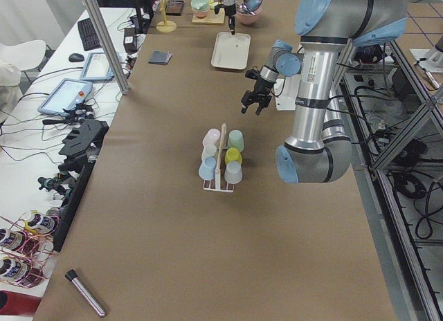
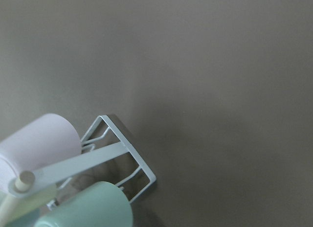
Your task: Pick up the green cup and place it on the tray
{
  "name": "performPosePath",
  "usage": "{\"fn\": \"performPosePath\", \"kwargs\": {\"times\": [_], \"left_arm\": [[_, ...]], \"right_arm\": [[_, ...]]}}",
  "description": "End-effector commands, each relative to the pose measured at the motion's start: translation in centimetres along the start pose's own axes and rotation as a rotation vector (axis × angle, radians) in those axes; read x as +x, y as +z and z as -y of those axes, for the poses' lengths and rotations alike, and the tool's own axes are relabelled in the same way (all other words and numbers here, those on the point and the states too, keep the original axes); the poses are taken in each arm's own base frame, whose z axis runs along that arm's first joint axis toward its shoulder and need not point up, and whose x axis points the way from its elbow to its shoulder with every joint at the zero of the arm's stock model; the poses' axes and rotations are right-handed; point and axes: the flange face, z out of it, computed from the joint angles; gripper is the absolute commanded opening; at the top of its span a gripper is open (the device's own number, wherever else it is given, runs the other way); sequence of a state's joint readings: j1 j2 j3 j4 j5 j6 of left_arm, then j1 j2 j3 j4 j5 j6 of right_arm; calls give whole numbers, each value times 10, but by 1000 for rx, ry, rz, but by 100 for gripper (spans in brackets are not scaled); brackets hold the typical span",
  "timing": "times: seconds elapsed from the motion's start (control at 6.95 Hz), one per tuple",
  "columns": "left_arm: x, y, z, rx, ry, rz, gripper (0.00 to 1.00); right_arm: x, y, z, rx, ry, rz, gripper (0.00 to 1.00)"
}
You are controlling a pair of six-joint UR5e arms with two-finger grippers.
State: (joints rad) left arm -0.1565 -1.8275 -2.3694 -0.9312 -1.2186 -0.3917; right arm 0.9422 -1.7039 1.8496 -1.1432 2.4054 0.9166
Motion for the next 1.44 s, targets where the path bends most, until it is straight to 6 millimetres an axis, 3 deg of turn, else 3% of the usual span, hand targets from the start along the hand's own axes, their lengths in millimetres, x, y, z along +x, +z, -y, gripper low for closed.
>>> {"fn": "performPosePath", "kwargs": {"times": [0.0, 0.14, 0.43, 0.72, 1.01, 1.15, 1.3], "left_arm": [[26, 3, -10, -66, 241, 104, 98], [40, 3, -19, -137, 342, 143, 98], [47, 7, -16, -175, 599, 198, 98], [72, 47, -4, -267, 747, 268, 97], [85, 59, -4, -305, 902, 292, 97], [90, 69, -7, -341, 967, 292, 97], [88, 70, -11, -380, 1013, 306, 96]], "right_arm": [[8, -23, 3, -2, -35, 58, 0], [5, -29, 5, -10, -69, 84, 0], [-31, -33, 26, 5, -107, 114, 0], [-99, -18, 56, -12, -105, 141, 0], [-176, 10, 82, -23, -122, 145, 0], [-212, 24, 87, -21, -106, 141, 0], [-239, 36, 79, -20, -98, 138, 0]]}}
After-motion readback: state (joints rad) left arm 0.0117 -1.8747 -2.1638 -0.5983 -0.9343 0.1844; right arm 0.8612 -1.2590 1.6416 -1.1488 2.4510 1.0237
